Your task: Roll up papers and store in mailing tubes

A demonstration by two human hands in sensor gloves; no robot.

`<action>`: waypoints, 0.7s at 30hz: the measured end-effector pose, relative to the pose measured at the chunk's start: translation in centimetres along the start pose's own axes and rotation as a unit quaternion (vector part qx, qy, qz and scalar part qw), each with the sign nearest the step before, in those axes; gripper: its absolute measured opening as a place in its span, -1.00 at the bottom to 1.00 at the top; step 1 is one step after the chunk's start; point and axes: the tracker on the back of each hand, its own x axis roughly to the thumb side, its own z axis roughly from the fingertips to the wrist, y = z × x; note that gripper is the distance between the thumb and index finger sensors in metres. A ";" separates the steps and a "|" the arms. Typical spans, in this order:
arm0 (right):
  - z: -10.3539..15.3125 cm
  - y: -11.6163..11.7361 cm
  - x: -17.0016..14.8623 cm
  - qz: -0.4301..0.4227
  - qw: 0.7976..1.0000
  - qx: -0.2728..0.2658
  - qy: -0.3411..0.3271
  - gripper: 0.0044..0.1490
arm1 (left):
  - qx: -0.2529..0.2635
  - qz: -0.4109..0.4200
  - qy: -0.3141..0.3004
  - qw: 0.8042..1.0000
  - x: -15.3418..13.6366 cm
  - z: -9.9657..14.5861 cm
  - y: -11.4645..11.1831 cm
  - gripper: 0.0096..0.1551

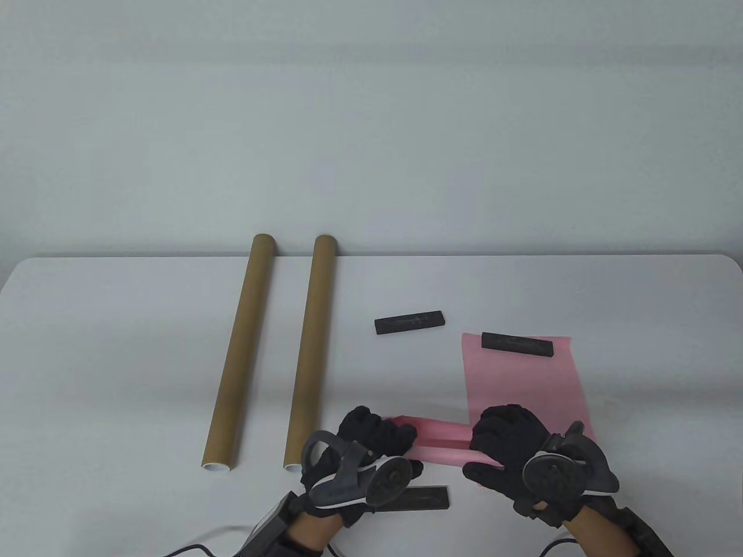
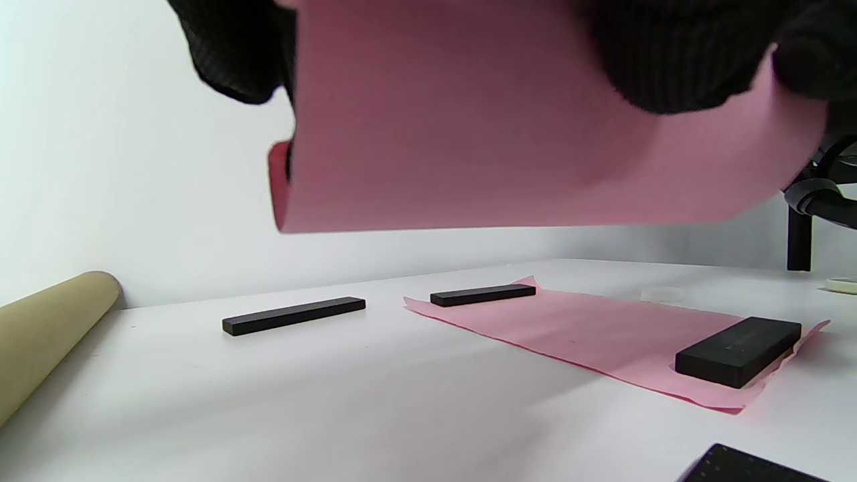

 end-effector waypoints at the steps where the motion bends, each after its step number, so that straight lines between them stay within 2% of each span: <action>1: 0.0 0.1 0.1 0.016 1.000 0.007 -0.006 -0.20 | -0.007 0.011 0.002 1.000 -0.1 -0.1 -0.1 -0.24; 4: 0.0 0.1 0.4 0.043 0.999 0.001 -0.011 -0.32 | -0.012 0.015 0.004 1.000 -0.2 0.0 -0.2 -0.22; 6: -0.1 0.0 0.3 0.019 1.000 0.002 -0.007 -0.36 | -0.003 0.004 0.004 1.000 -0.1 0.0 -0.1 -0.22; 9: -0.1 0.1 0.1 -0.003 1.000 0.013 -0.005 -0.33 | 0.006 -0.010 0.000 1.000 0.1 0.1 0.1 -0.22; 14: 0.0 0.0 0.1 0.009 1.000 -0.001 -0.005 -0.21 | -0.005 0.008 -0.004 1.000 0.0 -0.1 -0.1 -0.25; 17: 0.1 -0.1 0.4 0.038 0.999 -0.005 -0.013 -0.31 | -0.012 0.014 0.001 1.000 -0.2 0.0 -0.2 -0.23; 21: -0.1 0.1 0.1 0.004 1.000 0.006 -0.005 -0.34 | 0.004 -0.009 -0.002 1.000 0.0 0.1 0.0 -0.20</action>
